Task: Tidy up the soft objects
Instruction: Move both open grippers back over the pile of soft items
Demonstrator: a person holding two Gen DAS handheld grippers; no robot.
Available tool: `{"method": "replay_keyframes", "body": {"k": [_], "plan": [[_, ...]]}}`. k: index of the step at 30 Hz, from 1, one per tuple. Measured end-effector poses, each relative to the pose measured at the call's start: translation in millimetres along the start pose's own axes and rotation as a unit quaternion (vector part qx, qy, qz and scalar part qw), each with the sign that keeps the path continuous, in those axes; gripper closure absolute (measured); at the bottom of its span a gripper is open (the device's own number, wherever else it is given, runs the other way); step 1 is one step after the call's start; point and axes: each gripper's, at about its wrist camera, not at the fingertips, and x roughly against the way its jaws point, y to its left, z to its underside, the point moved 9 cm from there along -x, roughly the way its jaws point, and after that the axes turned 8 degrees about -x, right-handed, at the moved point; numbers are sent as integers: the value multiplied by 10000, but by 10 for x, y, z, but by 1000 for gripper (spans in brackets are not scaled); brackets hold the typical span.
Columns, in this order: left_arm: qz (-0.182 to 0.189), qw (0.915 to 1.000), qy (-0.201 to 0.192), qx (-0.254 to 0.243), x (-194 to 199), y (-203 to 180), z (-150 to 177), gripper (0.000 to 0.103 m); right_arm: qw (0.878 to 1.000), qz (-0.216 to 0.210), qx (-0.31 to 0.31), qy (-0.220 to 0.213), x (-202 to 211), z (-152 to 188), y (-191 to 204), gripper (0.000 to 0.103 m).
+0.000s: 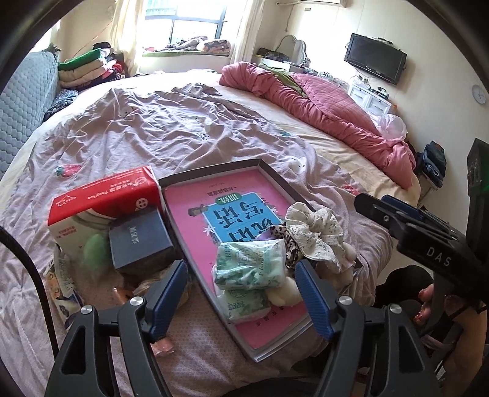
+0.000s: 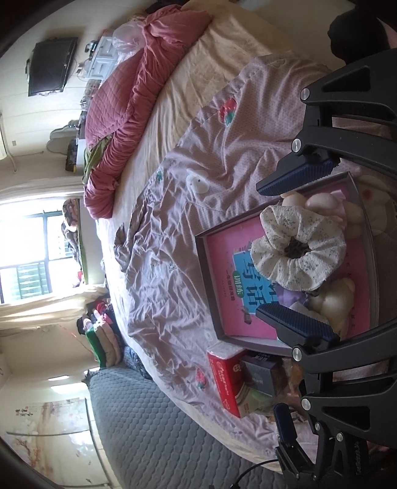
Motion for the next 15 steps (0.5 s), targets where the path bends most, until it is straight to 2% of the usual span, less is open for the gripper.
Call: {"method": "replay_keyframes", "body": {"k": [7,15], "plan": [[-167,9999,-22,-15,160,123,20,28,9999,-68,125,-36,134,-24,154,28],[-564,9982,-59,190,498,590,95,28,9988,-261,391,-135,253,-50,508,28]]}}
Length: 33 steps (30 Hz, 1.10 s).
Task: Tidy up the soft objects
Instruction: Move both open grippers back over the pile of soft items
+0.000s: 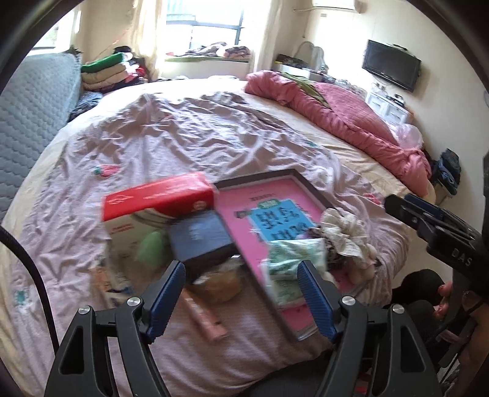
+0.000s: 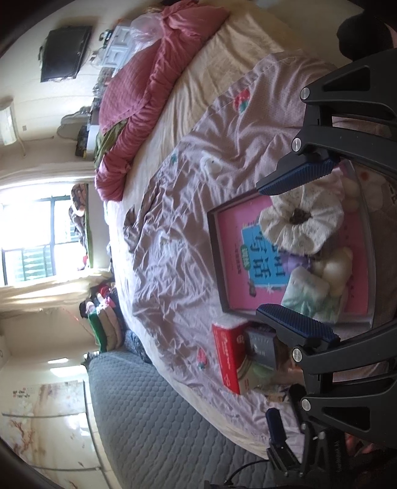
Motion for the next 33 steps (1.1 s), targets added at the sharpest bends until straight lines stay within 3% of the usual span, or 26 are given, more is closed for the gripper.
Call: {"method": "replay_keyframes", "body": {"k": [15,26,33], "plan": [[-759,9934,-131,848,433,1193,161,28,9978,-513,420,97,1,60,726,28],[-902,9875,-48,1292,415,1607,388,28,9912,-901,848,468,-163,400,1303,28],[-899,9850,214,1455,244,1715,561,28,9855,-1072,1038,808,-356,741,1602,28]]}}
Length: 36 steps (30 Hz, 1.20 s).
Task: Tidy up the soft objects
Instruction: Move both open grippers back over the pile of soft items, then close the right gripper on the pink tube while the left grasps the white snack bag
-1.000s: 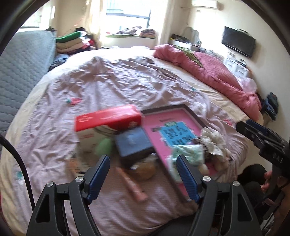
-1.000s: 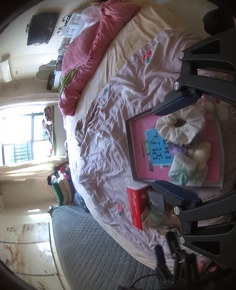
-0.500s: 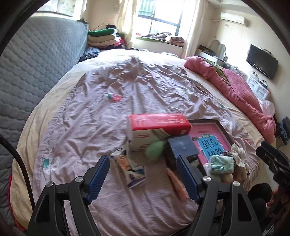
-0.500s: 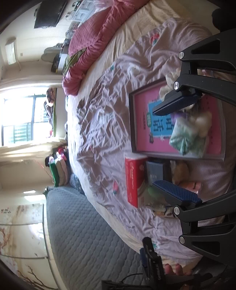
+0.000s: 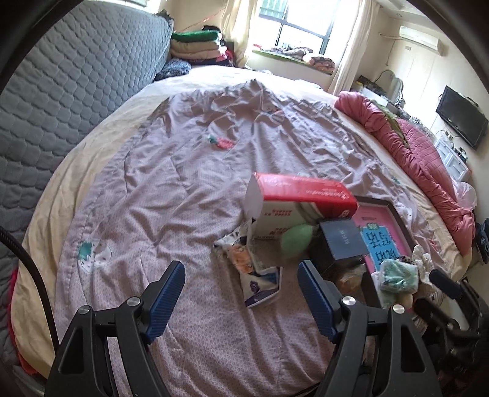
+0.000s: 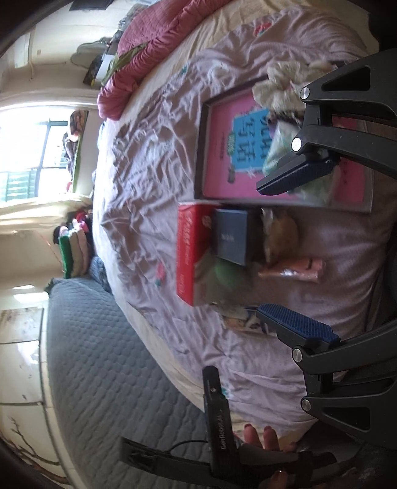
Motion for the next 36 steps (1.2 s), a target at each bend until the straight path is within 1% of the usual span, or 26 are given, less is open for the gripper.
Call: {"method": "replay_keyframes", "body": {"k": [6,9,12,14,18,20,22,23,24,25,30,34,36], "plan": [[37,9998,215,12,-210,-14,124,28,9992,-89,84,391,-307,246,144,28],[83,9994,337,44,-332,-27,191,28,9983,-83,72,575,-454,356,153,28],[218,9986,425,223,-463,-33,234,28,9970,-90,33,771,-613,460,142,28],[213,9980,461,380,-537,-4,251,28,9965,-89,-13,832,-695,497,126,28],[349,9959,558,623,-695,-5,286,28,9947,-238,-171,984,-854,550,104,28],[384,9953,567,680,-754,-5,288,28,9939,-312,-258,1028,-912,557,101,33],[374,9948,610,723,-816,8,296,28,9924,-364,-270,1140,-997,590,114,46],[374,9946,637,735,-851,15,298,28,9919,-377,-267,1183,-1020,605,119,51],[358,9944,657,751,-883,27,299,28,9909,-406,-263,1256,-1064,633,132,58],[351,9942,664,767,-906,42,296,28,9902,-439,-249,1303,-1092,651,145,61],[387,9923,714,934,-1062,110,288,28,9894,-347,-135,1406,-1241,705,146,62],[370,9907,754,1070,-1175,156,270,28,9890,-389,-166,1421,-1308,709,107,71],[252,9909,814,1038,-1248,163,263,28,9886,-441,-201,1422,-1337,713,74,74]]}}
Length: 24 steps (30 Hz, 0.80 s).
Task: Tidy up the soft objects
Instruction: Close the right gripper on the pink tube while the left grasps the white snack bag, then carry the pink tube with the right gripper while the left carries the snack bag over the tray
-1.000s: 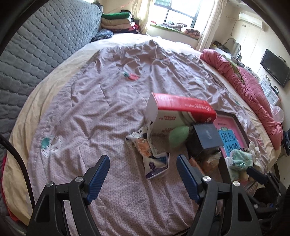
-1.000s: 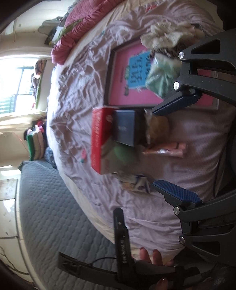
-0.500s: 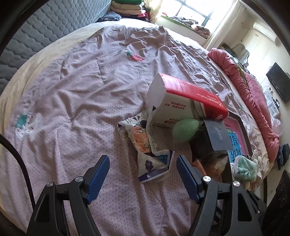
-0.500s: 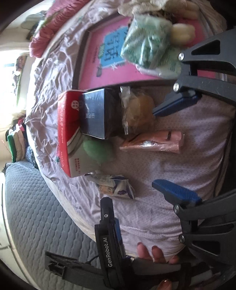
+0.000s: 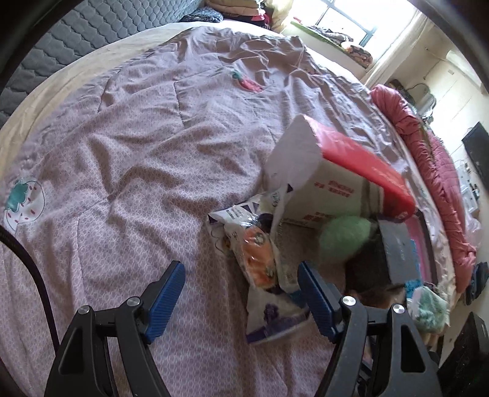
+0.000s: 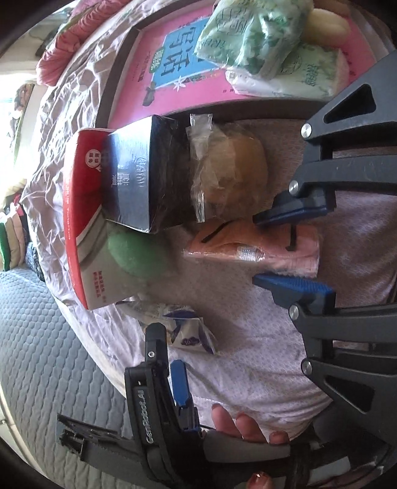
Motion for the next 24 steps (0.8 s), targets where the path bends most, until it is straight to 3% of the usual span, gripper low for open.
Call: {"method": "replay_keyframes", "body": {"k": [8,10,12,15,21,24], "plan": [[-232,9995,141,-165,-199,-115,-48,31,9997,-178,31,-177,83,-54,-38,81],[-350,9990,163,-246,-247,-130,-70,39,9993,-252,72,-253,144,-59,-13,83],[-532,9978,132,-364,-298,-128,-91,53,9987,-345,81,-369,218,-79,4,83],[-550,9977,48,-388,-303,-102,-94,66,9975,-548,26,-439,296,-80,45,83],[-243,9992,-168,-265,-122,-39,-92,72,9954,-731,46,-617,490,-103,117,83],[-400,9978,-376,-375,62,-23,-93,72,9949,-714,91,-712,594,-119,133,83]]}}
